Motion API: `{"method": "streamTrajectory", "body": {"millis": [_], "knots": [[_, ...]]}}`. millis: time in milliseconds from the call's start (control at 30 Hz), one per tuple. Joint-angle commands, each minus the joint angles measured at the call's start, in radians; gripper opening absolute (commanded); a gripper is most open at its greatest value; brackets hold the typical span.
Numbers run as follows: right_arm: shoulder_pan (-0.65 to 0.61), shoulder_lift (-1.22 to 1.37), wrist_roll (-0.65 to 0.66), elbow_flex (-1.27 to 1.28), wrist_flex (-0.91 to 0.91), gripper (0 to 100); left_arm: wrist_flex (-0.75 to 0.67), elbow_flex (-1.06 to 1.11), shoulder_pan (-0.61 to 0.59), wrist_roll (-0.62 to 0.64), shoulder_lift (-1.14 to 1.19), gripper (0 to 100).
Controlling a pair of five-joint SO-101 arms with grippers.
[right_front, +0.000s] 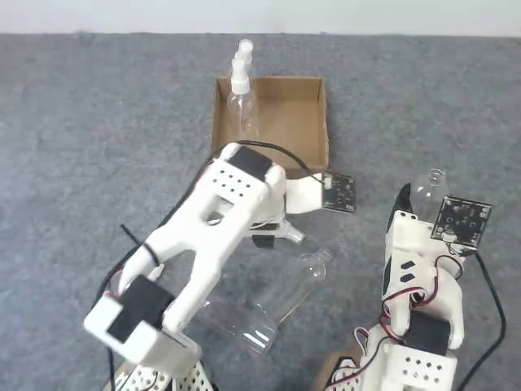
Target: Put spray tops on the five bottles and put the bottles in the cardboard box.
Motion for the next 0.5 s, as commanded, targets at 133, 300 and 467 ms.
{"method": "streamTrajectory", "body": {"millis": [133,300,467], "knots": [[0.015,-0.027,-0.011,-0.011,-0.027,9.9,0.005,-0.139,0.031,-0.009,0.083,21],[0.015,-0.028,-0.009,-0.011,-0.027,9.9,-0.005,-0.185,0.035,-0.009,0.173,21],[0.015,-0.028,-0.009,-0.011,-0.027,9.9,-0.069,-0.188,0.037,-0.005,0.226,21]]}}
